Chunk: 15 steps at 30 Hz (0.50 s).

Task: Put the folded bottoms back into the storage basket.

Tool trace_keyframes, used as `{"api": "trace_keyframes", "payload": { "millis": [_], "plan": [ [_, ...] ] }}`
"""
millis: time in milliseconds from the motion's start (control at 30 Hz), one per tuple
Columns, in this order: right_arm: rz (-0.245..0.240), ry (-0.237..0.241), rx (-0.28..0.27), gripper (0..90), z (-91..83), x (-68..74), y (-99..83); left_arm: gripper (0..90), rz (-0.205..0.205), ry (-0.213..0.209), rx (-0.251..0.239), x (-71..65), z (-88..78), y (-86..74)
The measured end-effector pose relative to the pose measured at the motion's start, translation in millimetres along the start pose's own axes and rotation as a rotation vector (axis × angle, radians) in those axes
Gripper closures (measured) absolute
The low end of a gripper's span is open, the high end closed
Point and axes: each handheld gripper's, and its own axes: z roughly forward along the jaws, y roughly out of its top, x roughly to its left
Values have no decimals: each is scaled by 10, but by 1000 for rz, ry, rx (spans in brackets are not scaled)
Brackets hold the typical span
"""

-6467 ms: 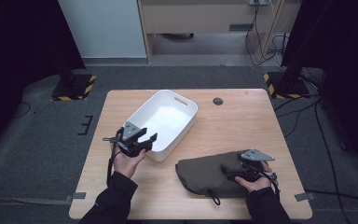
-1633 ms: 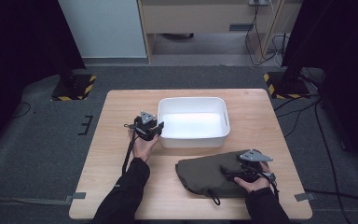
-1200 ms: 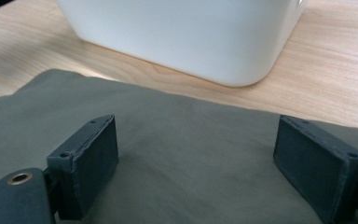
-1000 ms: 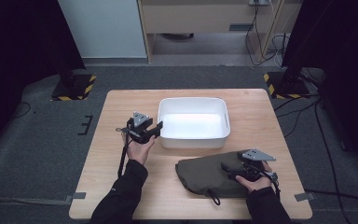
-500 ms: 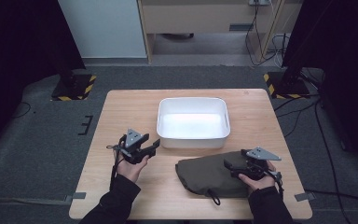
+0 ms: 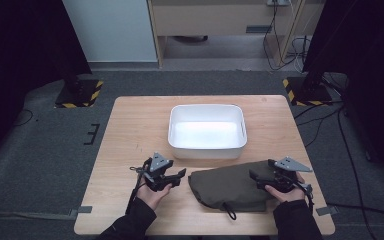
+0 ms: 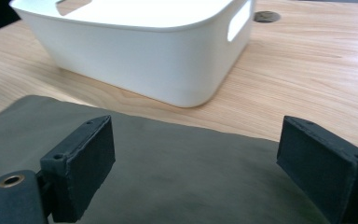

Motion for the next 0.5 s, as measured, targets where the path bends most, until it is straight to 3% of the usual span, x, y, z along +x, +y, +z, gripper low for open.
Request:
{"api": "trace_keyframes", "payload": {
  "millis": [233,500],
  "plan": [
    [-10,-41,8,117,-63,-102,-20,355,-2,-18,35,-124,100,-5],
    [18,-90,47,136,-159,-304,-73,338,-6,-35,65,-226,208,-58]
  ]
}}
